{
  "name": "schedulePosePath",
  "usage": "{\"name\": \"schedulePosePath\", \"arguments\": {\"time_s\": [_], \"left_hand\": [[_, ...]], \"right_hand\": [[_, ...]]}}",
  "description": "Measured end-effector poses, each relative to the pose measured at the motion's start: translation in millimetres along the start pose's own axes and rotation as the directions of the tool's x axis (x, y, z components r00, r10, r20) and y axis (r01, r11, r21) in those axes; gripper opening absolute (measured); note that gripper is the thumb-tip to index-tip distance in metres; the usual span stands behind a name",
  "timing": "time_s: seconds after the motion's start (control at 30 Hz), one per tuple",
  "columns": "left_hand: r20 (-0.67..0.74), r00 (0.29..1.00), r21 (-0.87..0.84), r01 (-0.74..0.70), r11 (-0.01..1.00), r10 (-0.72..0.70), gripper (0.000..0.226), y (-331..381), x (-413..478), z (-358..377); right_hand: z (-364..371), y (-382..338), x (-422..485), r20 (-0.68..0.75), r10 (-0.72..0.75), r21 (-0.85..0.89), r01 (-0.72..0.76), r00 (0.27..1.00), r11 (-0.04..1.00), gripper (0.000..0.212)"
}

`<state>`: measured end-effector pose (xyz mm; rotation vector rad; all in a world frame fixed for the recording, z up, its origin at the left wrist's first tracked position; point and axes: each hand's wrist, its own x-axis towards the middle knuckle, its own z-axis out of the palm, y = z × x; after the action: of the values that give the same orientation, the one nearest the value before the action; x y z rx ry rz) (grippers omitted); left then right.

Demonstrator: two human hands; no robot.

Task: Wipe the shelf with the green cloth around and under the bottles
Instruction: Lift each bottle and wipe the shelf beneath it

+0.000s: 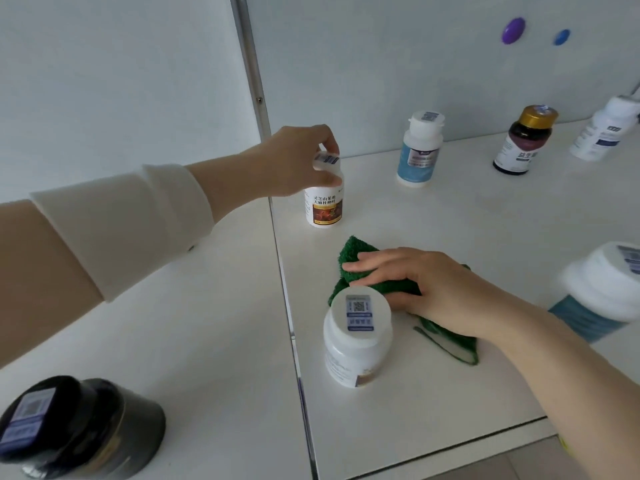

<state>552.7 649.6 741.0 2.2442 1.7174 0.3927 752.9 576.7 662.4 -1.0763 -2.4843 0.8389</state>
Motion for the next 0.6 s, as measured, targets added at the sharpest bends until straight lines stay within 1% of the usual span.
{"name": "schedulePosePath", "arguments": {"time_s": [0.13, 0.27, 0.33, 0.4, 0.43, 0.5, 0.53, 0.6], "left_hand": [[-0.008, 1.000, 0.014, 0.000, 1.000, 0.000, 0.042, 1.3, -1.2, 6.9], [0.009, 1.000, 0.086, 0.018, 0.996, -0.019, 0.057, 8.3, -9.8, 7.7], [-0.052, 0.998, 0.089, 0.022, 0.996, -0.017, 0.062, 21.3, -22.9, 0.6], [-0.107, 0.994, 0.030, 0.004, 1.000, -0.001, 0.058, 41.2, -43.8, -10.1], [-0.097, 0.995, -0.016, -0.008, 1.000, 0.007, 0.056, 52.6, -58.0, -14.6], [0.005, 1.000, -0.082, -0.015, 0.997, 0.015, 0.058, 72.1, -94.5, -17.0], [0.067, 0.998, -0.083, 0.001, 0.997, 0.004, 0.061, 79.6, -113.6, -14.2], [0.154, 0.987, -0.011, 0.048, 0.999, -0.046, 0.061, 89.3, -145.6, -0.6]], "right_hand": [[2.5, 0.7, -10.9, -0.055, 0.010, -0.020, -0.011, 0.998, 1.000, 0.027], [2.8, -1.0, -10.9, -0.065, 0.017, -0.045, -0.020, 0.998, 0.999, 0.026], [2.5, -1.9, -11.9, -0.071, 0.008, -0.070, -0.013, 0.997, 0.997, 0.027], [3.3, -3.4, -13.2, -0.084, 0.006, -0.088, -0.014, 0.996, 0.996, 0.027], [4.3, -4.0, -14.2, -0.093, 0.009, -0.094, -0.018, 0.996, 0.995, 0.028], [7.3, -5.1, -17.4, -0.127, 0.013, -0.118, -0.028, 0.992, 0.993, 0.029], [9.2, -5.8, -19.7, -0.149, 0.011, -0.135, -0.032, 0.989, 0.990, 0.030], [12.5, -7.6, -25.9, -0.183, 0.008, -0.173, -0.040, 0.983, 0.984, 0.033]]}}
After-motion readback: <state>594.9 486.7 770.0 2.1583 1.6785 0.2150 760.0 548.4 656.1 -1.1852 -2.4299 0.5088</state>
